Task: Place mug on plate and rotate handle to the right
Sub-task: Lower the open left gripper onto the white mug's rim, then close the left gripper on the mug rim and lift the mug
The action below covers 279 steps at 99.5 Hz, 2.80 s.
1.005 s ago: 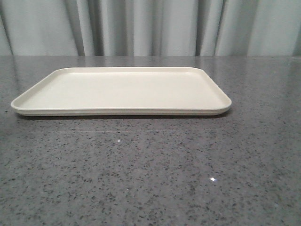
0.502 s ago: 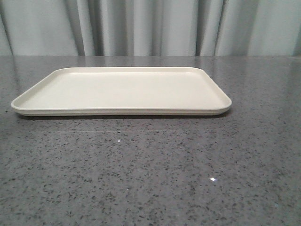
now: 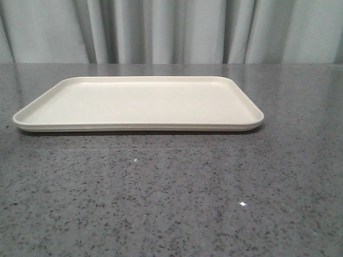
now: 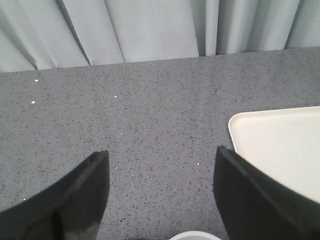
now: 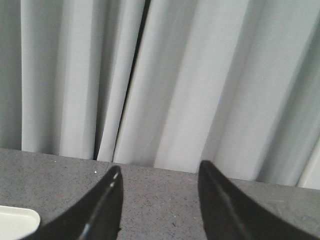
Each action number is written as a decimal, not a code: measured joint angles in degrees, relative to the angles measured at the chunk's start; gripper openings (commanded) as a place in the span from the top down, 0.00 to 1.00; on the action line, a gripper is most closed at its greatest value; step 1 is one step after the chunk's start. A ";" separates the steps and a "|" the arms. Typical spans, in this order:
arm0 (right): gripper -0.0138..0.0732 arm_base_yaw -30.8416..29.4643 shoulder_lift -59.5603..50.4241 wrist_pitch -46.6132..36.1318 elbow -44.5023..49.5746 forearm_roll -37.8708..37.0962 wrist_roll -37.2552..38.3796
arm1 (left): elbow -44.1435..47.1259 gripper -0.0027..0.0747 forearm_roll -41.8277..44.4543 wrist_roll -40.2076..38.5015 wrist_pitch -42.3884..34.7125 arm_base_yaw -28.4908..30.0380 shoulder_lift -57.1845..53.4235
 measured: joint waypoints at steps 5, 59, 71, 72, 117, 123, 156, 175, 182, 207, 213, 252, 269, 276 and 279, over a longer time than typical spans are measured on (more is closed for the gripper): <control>0.41 0.00 0.00 -0.03 0.00 0.00 0.00 | 0.00 0.40 0.00 0.74 0.50 0.00 0.00; 0.41 0.00 0.00 -0.13 0.00 0.00 0.00 | -10.93 0.40 2.55 1.71 16.22 0.00 7.37; 0.41 0.00 0.00 -0.13 0.00 0.00 0.00 | -13.29 0.40 2.83 1.71 16.77 0.00 9.78; 0.41 0.00 0.00 -0.13 0.00 0.00 0.00 | -13.41 0.40 2.83 1.71 16.77 0.00 9.80; 0.41 0.00 0.09 0.67 0.00 0.00 0.00 | -7.51 0.40 2.83 1.93 17.00 0.00 11.60; 0.41 0.00 0.09 0.67 0.00 0.00 0.00 | -6.43 0.40 2.83 2.04 17.00 0.00 11.60; 0.41 0.00 0.09 1.23 0.00 0.00 0.00 | 1.57 0.40 1.98 2.15 16.90 0.00 12.17; 0.41 0.00 0.09 1.84 0.00 0.00 0.00 | 5.48 0.40 1.98 2.63 16.77 0.00 13.53; 0.41 0.00 0.09 2.21 0.00 0.00 0.00 | 5.88 0.40 1.98 2.75 16.64 0.00 13.78; 0.41 0.00 0.09 2.63 0.00 0.00 0.00 | 8.30 0.40 1.88 2.96 16.28 0.00 13.86; 0.41 0.00 0.09 2.77 0.00 0.00 0.00 | 9.34 0.40 1.88 2.96 16.23 0.00 14.17; 0.41 0.00 0.68 3.72 0.00 0.00 0.00 | 11.70 0.40 1.88 3.05 16.01 0.00 16.91; 0.41 0.00 0.75 3.83 0.00 0.00 0.00 | 11.69 0.40 1.88 3.05 15.88 0.00 19.01; 0.41 0.00 0.75 3.83 0.00 0.00 0.00 | 11.69 0.46 1.88 3.05 15.76 0.00 19.90; 0.41 0.00 0.75 3.83 0.00 0.00 0.00 | 11.69 0.50 1.88 3.05 15.76 0.00 20.37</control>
